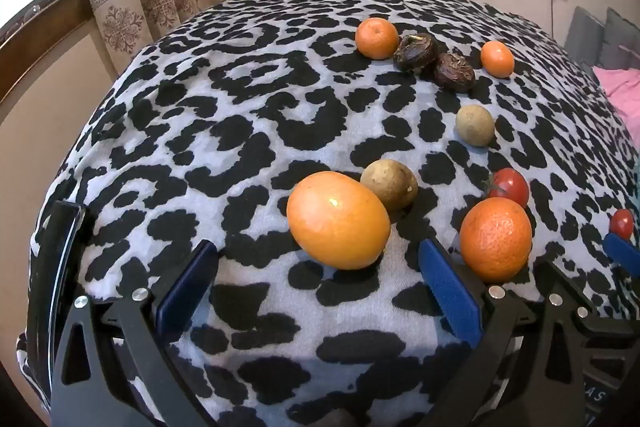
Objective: Organize fruits
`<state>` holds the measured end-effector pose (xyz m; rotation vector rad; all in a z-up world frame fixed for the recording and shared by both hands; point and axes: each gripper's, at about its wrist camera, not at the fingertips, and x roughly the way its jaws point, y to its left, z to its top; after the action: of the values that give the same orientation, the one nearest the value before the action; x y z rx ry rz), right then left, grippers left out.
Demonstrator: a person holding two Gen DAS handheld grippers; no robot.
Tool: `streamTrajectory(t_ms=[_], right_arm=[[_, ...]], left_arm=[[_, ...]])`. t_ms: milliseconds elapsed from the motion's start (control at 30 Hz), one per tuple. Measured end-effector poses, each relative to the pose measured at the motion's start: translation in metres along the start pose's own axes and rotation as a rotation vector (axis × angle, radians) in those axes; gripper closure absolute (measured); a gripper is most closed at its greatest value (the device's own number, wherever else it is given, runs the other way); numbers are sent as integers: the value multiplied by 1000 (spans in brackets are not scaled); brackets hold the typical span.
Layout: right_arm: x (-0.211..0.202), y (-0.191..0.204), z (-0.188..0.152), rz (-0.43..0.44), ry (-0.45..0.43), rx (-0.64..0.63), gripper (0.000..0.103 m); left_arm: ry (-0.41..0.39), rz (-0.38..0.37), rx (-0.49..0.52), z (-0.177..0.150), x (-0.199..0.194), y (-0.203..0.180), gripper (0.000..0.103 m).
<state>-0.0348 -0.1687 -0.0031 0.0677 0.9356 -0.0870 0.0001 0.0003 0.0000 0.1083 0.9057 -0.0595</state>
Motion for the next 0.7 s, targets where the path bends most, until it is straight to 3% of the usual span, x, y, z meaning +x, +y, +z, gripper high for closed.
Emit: streamTrajectory(t_ms=[700], right_arm=[[0, 0, 0, 2, 1, 1, 2]], left_arm=[[-1, 1, 0, 0, 0, 0, 5]])
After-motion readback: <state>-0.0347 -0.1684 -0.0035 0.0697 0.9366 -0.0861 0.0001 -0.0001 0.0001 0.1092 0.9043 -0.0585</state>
